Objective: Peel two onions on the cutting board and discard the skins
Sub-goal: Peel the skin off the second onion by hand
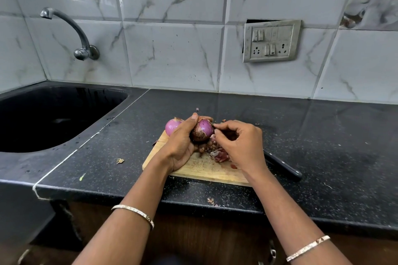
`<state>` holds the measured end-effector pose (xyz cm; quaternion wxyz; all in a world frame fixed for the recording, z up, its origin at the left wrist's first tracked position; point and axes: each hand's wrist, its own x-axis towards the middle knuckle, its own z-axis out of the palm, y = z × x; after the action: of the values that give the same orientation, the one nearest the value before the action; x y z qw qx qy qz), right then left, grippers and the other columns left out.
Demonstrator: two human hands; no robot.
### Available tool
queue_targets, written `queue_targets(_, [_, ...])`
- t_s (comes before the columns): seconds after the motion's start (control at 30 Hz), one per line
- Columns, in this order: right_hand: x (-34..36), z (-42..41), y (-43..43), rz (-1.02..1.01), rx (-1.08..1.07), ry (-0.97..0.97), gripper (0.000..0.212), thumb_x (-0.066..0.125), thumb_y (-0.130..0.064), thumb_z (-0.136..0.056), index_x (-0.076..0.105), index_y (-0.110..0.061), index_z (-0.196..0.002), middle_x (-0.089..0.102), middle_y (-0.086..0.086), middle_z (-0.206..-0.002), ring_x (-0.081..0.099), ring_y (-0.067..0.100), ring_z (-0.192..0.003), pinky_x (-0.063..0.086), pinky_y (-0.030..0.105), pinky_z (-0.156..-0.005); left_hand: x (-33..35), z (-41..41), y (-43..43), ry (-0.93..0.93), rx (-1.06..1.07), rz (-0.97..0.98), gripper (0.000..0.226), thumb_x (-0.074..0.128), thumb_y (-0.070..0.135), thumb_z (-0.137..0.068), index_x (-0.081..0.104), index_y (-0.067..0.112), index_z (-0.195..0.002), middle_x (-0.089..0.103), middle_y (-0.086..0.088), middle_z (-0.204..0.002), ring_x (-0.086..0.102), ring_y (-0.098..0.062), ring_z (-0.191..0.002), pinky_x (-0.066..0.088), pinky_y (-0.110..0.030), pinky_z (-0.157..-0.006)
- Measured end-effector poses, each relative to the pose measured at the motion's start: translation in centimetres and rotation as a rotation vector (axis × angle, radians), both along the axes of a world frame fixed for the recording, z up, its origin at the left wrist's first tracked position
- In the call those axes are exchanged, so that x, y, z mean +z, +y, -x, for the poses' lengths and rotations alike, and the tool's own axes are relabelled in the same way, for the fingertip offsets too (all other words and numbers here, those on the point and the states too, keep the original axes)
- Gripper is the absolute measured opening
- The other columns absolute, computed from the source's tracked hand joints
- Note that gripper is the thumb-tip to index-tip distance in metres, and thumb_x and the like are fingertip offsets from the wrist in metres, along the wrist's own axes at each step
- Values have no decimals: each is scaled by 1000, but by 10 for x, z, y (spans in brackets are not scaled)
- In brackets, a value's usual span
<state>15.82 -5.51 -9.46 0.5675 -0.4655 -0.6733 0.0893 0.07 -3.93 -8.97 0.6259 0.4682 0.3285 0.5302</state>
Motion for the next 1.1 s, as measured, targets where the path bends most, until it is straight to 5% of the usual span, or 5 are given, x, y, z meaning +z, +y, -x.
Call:
queue_targets(0.47, [-3, 0, 2, -2, 40, 18, 14, 84, -7, -79, 83, -13, -92, 76, -6, -81, 70, 2, -79, 49, 7, -73, -1, 1, 1, 37, 23, 12, 42, 38, 41, -109, 67, 11, -113, 72, -12, -92, 62, -19, -68, 46, -22, -49])
queue_targets(0.83, [5, -1, 1, 142, 12, 37, 12, 80, -13, -83, 83, -20, -92, 75, -17, -79, 69, -5, -78, 54, 15, -76, 0, 0, 1, 43, 30, -1, 41, 39, 39, -109, 61, 7, -120, 70, -11, -83, 60, -19, -65, 42, -25, -50])
queue_targets(1.1, [-4, 6, -11, 96, 31, 82, 21, 82, -16, -85, 80, -20, -106, 76, -16, -91, 71, -4, -82, 57, 15, -77, -2, 1, 2, -58, 7, -37, 28, 39, 28, -109, 56, 11, -123, 68, -11, -101, 69, -21, -79, 56, -30, -54])
